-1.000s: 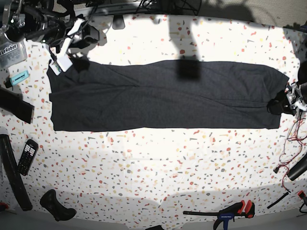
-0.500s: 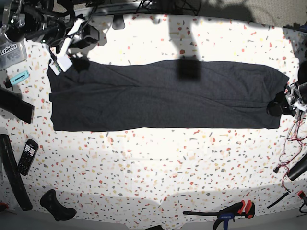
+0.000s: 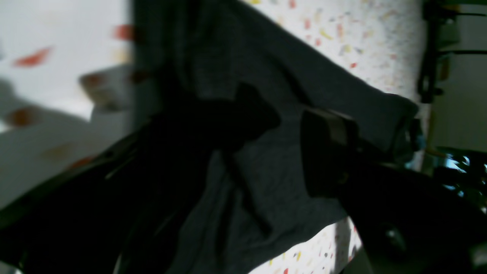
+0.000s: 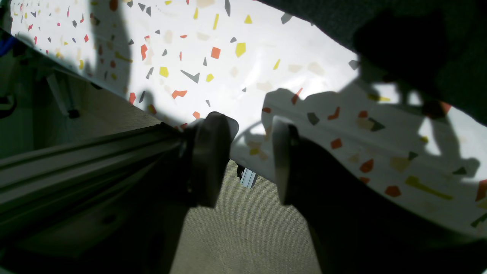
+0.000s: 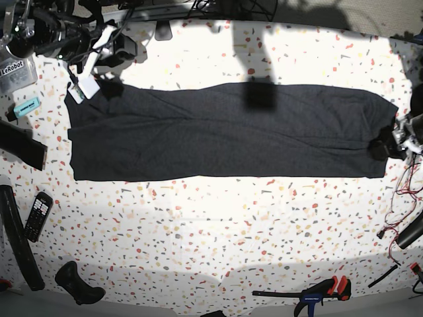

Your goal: Fold the T-shirt properly

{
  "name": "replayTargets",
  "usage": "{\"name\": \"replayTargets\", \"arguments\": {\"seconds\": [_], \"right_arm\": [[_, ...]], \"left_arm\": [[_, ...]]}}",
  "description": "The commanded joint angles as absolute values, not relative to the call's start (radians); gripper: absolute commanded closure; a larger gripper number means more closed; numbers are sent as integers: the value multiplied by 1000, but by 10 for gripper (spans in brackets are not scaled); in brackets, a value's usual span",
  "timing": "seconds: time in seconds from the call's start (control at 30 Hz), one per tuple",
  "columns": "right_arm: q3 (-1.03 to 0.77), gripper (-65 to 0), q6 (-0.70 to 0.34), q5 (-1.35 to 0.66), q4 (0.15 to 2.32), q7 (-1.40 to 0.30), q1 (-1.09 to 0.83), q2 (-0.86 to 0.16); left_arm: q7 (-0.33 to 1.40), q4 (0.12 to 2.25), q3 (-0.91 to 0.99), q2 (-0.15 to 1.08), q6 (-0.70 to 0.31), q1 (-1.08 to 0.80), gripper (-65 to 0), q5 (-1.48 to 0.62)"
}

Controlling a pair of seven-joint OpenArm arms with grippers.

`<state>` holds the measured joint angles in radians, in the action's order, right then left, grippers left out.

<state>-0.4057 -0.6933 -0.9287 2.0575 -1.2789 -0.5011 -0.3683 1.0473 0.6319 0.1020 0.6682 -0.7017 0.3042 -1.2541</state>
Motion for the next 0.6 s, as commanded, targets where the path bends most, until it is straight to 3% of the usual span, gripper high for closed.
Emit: {"name": "replayTargets", "arguments": {"seconds": [0.0, 0.57], "right_arm": [[-412, -227, -698, -945, 2078, -1264, -498, -379], [-412, -227, -698, -945, 2078, -1264, -498, -379]], "left_arm": [[1045, 638, 104, 697, -698, 316, -448, -1260], [1100, 638, 104, 655, -698, 316, -433, -1258]]}}
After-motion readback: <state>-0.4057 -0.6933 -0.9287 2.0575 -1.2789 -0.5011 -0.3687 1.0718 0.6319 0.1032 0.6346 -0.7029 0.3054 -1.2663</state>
